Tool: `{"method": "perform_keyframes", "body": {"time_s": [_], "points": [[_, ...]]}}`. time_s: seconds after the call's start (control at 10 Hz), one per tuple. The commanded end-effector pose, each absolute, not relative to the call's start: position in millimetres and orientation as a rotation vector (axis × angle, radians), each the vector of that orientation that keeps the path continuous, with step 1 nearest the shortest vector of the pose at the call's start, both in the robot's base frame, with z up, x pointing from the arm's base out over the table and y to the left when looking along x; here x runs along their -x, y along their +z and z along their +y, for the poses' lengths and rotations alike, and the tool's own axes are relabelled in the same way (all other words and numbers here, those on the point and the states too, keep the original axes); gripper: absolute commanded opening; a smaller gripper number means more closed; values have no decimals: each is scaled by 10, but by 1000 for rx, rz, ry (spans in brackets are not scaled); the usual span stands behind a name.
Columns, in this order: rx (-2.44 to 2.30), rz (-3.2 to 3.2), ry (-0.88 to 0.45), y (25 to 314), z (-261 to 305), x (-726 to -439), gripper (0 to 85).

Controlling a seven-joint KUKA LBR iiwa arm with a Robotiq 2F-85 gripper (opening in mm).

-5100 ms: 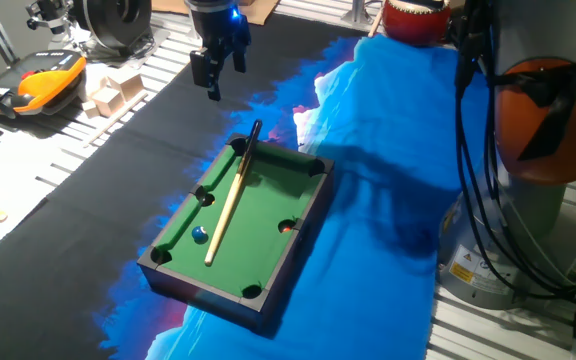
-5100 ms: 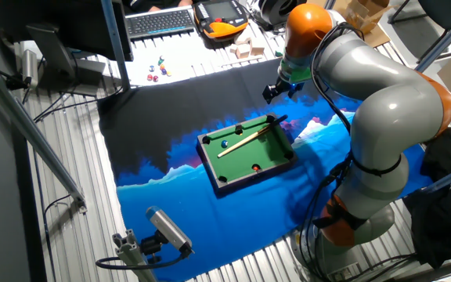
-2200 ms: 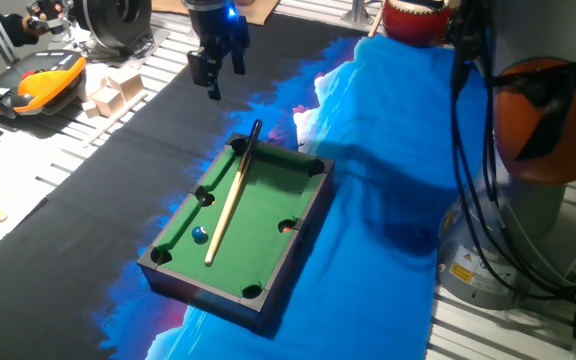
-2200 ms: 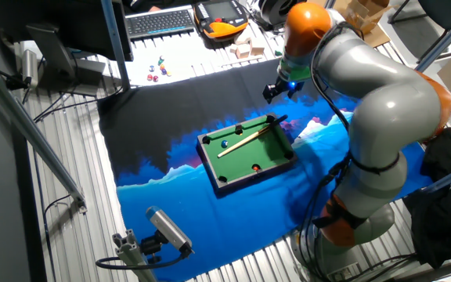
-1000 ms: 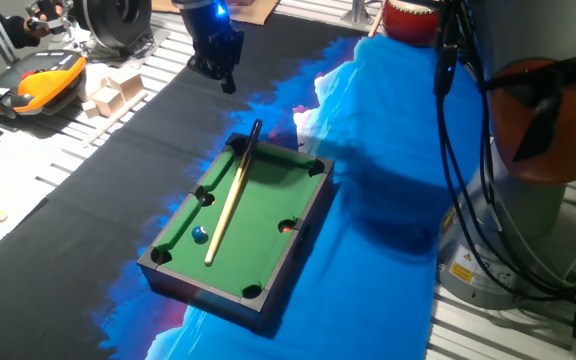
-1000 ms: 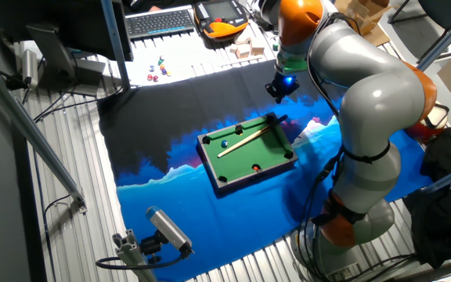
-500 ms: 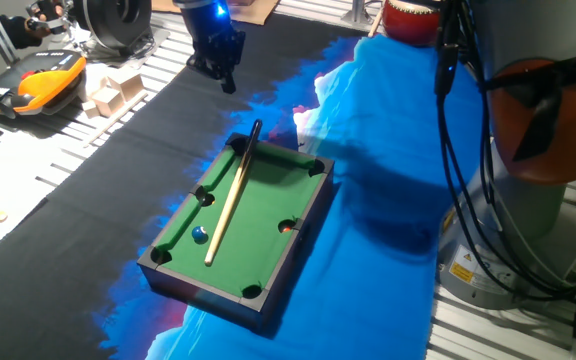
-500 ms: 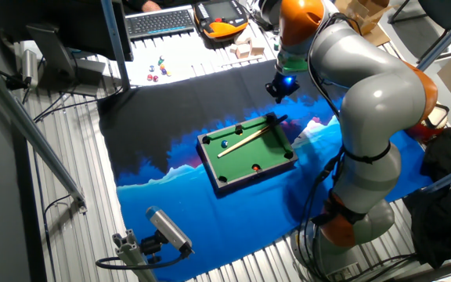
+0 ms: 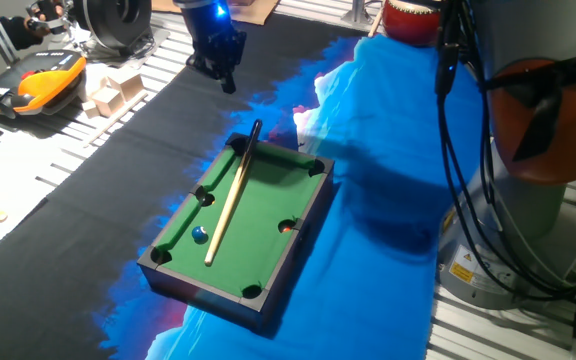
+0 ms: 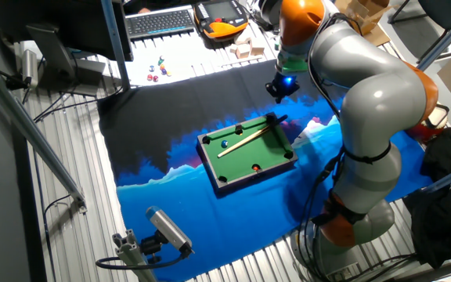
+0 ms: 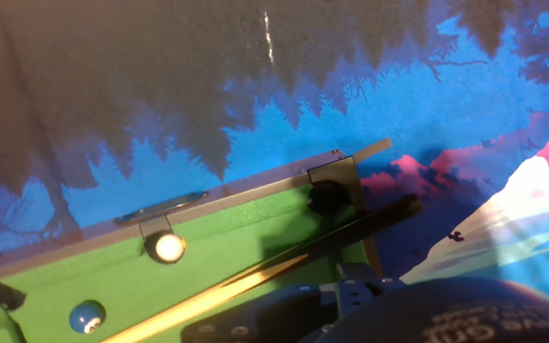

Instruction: Hit the pool ball

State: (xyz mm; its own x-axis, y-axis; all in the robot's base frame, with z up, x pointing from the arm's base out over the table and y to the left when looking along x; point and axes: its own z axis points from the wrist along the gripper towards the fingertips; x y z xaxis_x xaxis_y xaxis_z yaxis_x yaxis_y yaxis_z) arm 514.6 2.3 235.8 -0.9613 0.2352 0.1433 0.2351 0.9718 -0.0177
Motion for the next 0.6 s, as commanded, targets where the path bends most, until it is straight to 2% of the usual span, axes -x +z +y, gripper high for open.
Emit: {"method": "perform_keyframes", "body": {"time_s": [0.0, 0.4, 0.5], "points": [[394, -2971, -6, 2359, 28, -5145, 0], [619, -2990, -10, 2359, 28, -5145, 0], [668, -2977, -92, 2359, 28, -5145, 0]]}}
